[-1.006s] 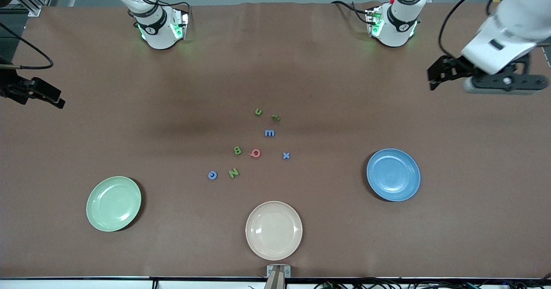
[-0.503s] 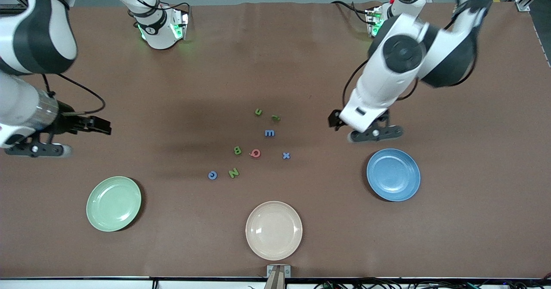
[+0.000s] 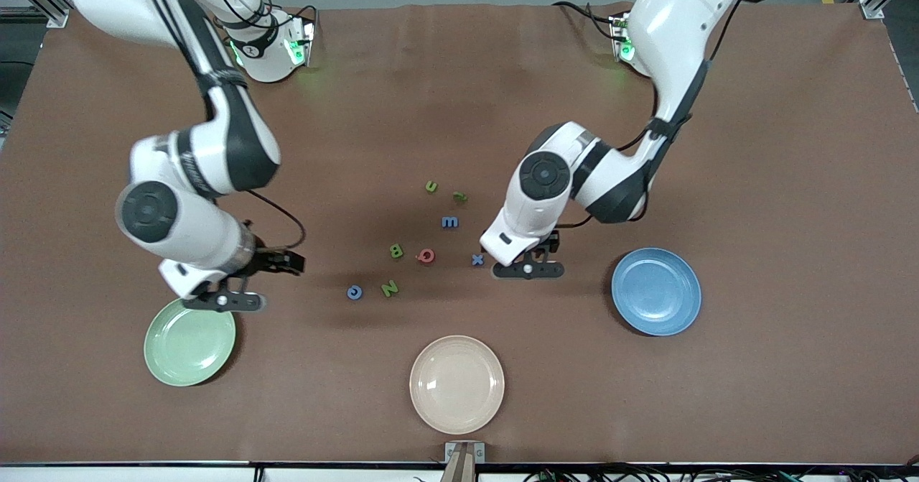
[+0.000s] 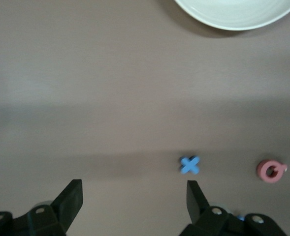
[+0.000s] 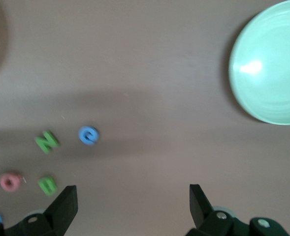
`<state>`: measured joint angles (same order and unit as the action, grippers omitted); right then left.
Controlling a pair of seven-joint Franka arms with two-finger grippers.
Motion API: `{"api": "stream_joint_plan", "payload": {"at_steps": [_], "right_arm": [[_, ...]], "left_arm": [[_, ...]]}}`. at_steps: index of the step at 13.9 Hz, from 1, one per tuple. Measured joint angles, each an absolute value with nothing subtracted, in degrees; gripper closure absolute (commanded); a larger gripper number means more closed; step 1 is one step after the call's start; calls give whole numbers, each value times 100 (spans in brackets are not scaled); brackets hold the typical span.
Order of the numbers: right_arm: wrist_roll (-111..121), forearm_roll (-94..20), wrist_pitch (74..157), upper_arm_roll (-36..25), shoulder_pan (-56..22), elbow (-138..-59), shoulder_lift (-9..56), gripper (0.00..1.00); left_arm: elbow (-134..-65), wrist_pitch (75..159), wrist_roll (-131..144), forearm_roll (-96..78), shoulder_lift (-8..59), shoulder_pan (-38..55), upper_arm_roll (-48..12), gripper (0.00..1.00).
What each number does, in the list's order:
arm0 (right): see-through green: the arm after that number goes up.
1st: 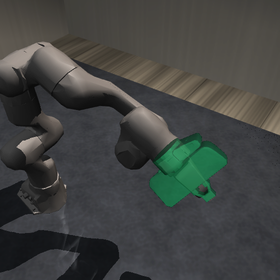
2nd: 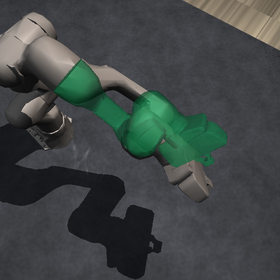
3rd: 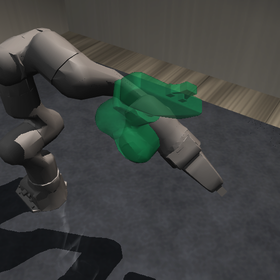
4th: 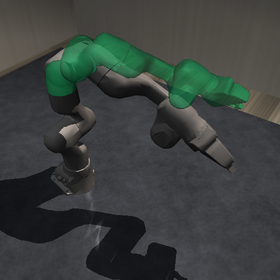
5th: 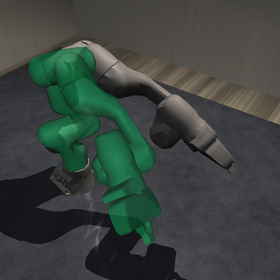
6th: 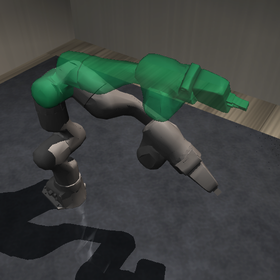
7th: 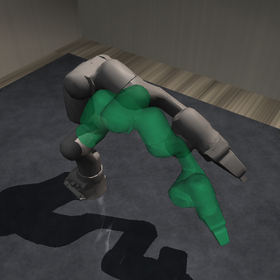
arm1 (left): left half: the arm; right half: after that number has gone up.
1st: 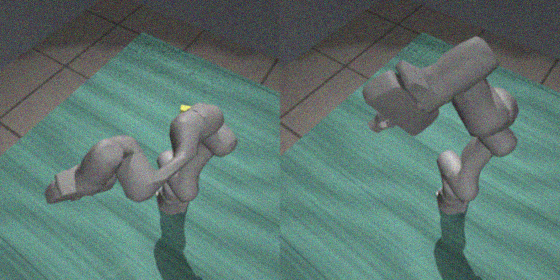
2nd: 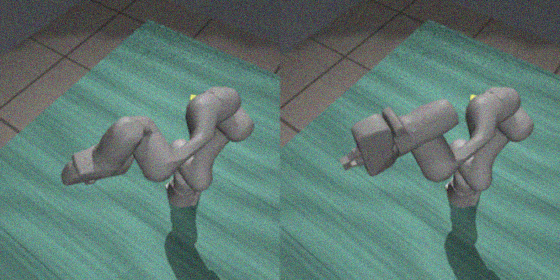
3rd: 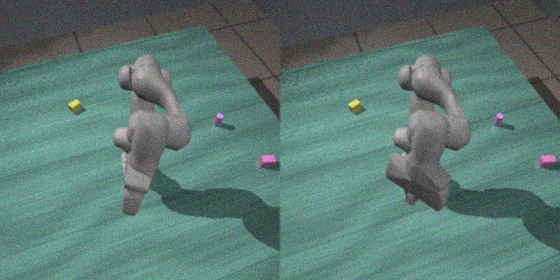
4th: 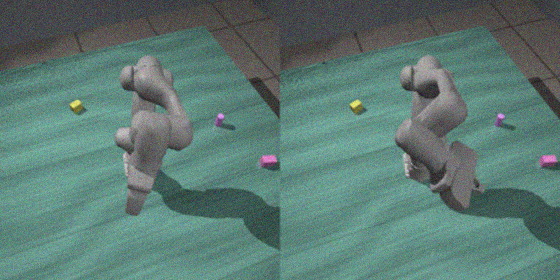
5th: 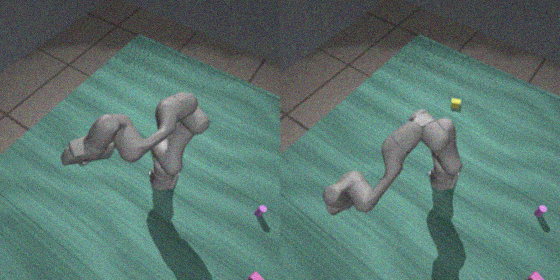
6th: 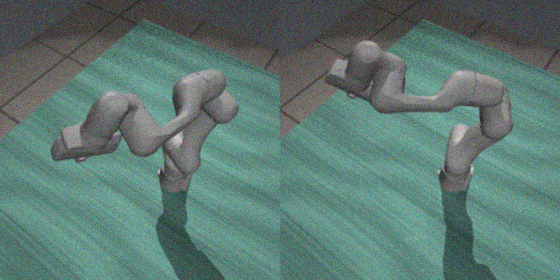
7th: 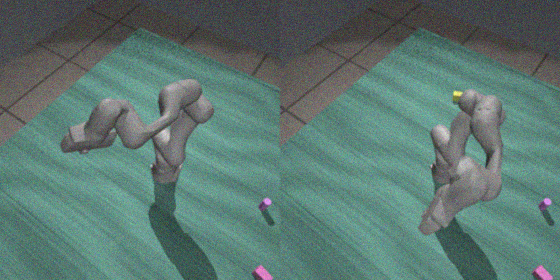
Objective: Sort upper and lower case letters into plates
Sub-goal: 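Grasp the blue C with the right gripper while the left gripper grasps the X, then place the C on the green plate while the left gripper places X on blue plate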
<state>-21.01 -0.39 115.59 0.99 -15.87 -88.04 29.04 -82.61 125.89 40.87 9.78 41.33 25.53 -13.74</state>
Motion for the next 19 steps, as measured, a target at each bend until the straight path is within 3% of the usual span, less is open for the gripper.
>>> {"api": "stream_joint_plan", "payload": {"at_steps": [2, 10, 12, 14, 17, 19], "right_arm": [[-2754, -39, 12073, 98, -1809, -8806, 3324, 0], [-3761, -39, 13612, 95, -2100, -8887, 4487, 0], [-3839, -39, 13743, 95, -2199, -8928, 4600, 12], [-3874, -39, 13746, 95, -2274, -8933, 4626, 33], [-3873, -36, 13720, 83, -2299, -8918, 4598, 62], [-3872, -34, 13693, 61, -2298, -8916, 4568, 76]], "left_arm": [[-8024, 12815, 4089, 978, 4553, 2625, -1370, 29], [-7583, 12939, 4522, 979, 5175, 2967, -1334, 38], [-7574, 12939, 4525, 979, 5250, 3019, -1333, 43], [-7562, 12939, 4526, 980, 5322, 3073, -1330, 48], [-7540, 12942, 4527, 980, 5373, 3242, -1173, 67], [-7534, 12973, 4527, 980, 5379, 3429, -979, 68]]}}
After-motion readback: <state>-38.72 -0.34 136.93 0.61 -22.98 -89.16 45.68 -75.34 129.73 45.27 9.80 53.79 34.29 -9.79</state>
